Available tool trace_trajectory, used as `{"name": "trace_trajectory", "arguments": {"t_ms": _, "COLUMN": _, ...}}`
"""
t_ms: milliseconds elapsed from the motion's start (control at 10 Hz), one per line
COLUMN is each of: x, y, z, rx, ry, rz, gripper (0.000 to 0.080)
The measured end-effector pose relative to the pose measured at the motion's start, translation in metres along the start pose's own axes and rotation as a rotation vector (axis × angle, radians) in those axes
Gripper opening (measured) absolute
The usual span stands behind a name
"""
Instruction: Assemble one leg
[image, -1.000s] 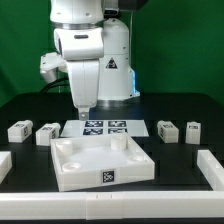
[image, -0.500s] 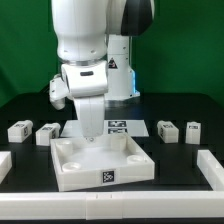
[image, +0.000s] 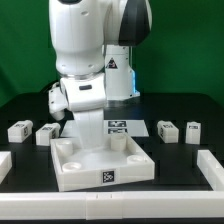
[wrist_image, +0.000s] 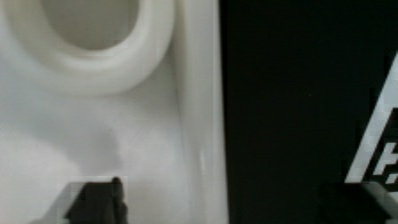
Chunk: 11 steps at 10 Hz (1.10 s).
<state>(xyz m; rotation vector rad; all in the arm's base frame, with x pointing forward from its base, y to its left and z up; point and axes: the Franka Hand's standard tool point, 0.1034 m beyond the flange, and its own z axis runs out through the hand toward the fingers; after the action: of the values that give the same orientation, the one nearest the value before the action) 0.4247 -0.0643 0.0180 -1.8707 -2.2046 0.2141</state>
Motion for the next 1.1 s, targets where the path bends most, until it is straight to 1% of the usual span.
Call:
{"name": "trace_trajectory", "arguments": {"t_ms": 100, "x": -0.001, "y": -0.001, "z": 0.007, "rx": 0.011, "ry": 0.006, "rz": 0.004, "gripper": 0.0383}}
{"name": "trace_trajectory", "arguments": {"t_ms": 200, "x": 0.000, "y": -0.002, "z": 0.010, "rx": 0.018, "ry": 0.009, "rz": 0.008, "gripper": 0.0247}}
{"name": "trace_trajectory", "arguments": {"t_ms": 300, "x": 0.000, "y": -0.002, "z": 0.011, "rx": 0.020, "ry": 0.009, "rz": 0.011, "gripper": 0.0247}}
{"name": "trace_trajectory", "arguments": {"t_ms": 400, "x": 0.001, "y": -0.001, "z": 0.009, "rx": 0.015, "ry": 0.007, "rz": 0.011, "gripper": 0.0089}}
{"name": "trace_trajectory", "arguments": {"t_ms": 500, "x": 0.002, "y": 0.001, "z": 0.003, "rx": 0.005, "ry": 0.002, "rz": 0.012, "gripper": 0.0090}}
{"name": "trace_trajectory", "arguments": {"t_ms": 700, "x": 0.002, "y": 0.002, "z": -0.003, "rx": -0.005, "ry": -0.003, "rz": 0.017, "gripper": 0.0084}}
{"name": "trace_trajectory", "arguments": {"t_ms": 1100, "x": 0.001, "y": 0.002, "z": -0.003, "rx": -0.005, "ry": -0.003, "rz": 0.018, "gripper": 0.0083}}
